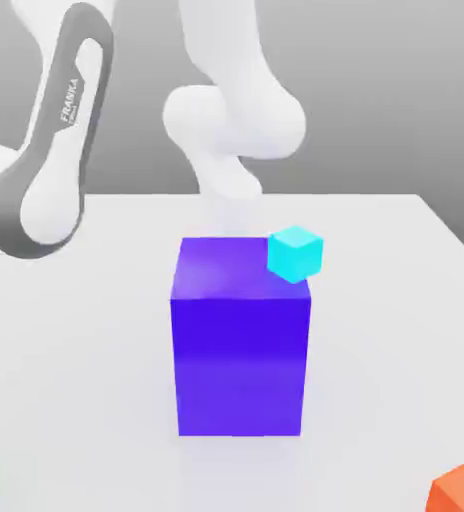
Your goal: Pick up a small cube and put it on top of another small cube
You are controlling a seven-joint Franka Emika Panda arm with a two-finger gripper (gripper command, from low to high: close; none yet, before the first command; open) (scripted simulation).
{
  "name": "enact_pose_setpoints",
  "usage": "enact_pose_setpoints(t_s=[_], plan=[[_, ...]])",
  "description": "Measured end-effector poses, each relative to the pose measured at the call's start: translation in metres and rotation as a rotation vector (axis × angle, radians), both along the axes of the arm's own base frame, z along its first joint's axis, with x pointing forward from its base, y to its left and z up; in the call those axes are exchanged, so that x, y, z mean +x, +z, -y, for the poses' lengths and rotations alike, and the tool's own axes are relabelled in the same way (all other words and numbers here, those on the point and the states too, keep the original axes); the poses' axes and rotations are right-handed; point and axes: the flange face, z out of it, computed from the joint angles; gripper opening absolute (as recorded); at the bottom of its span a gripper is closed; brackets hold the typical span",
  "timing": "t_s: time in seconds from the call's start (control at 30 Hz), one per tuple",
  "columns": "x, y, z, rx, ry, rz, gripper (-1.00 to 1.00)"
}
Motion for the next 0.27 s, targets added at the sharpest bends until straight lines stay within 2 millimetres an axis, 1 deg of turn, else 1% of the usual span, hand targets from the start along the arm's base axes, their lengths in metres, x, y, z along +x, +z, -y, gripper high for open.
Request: enact_pose_setpoints(t_s=[0.03, 0.07, 0.13, 0.17, 0.27], plan=[[0.007, -0.007, -0.002, 0.001, 0.020, 0.000, -1.00], [0.011, -0.019, -0.002, 0.001, 0.029, 0.001, -1.00], [0.013, -0.049, -0.003, 0.001, 0.037, 0.000, -1.00], [0.013, -0.057, -0.003, 0.001, 0.038, 0.000, 1.00], [0.013, -0.057, -0.003, 0.001, 0.038, 0.000, 1.00]])
